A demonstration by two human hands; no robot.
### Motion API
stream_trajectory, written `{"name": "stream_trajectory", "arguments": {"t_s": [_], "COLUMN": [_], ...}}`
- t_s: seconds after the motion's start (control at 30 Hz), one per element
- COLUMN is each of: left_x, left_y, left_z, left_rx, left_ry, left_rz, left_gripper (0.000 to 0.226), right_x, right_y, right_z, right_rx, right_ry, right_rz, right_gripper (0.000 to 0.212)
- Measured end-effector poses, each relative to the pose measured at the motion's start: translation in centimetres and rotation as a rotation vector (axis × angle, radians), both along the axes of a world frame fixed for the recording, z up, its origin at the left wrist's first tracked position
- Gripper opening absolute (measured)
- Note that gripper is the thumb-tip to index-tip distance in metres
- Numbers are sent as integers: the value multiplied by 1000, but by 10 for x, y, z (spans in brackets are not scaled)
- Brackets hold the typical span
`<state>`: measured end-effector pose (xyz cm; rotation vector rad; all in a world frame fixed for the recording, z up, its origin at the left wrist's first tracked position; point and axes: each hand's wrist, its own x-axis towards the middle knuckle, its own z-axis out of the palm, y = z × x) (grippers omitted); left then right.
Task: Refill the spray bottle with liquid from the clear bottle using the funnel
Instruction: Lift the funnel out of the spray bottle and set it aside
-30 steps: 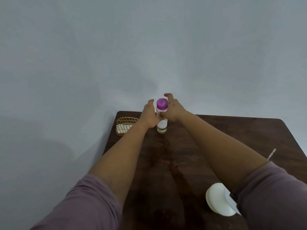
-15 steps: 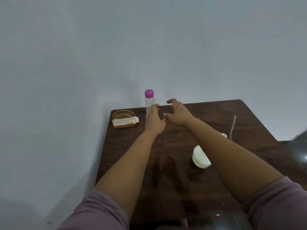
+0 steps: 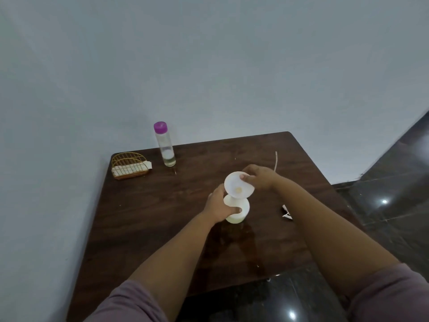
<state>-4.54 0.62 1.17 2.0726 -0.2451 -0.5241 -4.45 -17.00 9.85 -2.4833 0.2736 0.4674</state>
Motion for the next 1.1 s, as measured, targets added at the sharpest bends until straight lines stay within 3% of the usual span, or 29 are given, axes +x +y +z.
{"name": "stream_trajectory", "arguments": {"t_s": [0.23, 0.47, 1.1], "left_x": [-4, -6, -2], "left_y": [-22, -23, -26], "left_z": [-15, -12, -16], "left_rx": [-65, -17, 80], "left_ry": [-46, -90, -62], "left_rz": [130, 105, 105], "left_gripper": [51, 51, 59], "right_x": [7, 9, 9], "right_y": [-17, -14, -18], "right_z": [-9, -15, 1], "right_rx": [28, -18, -56], "right_ry": [-229, -339, -352], "right_rz": [16, 87, 155], "right_gripper": [29, 30, 31]}}
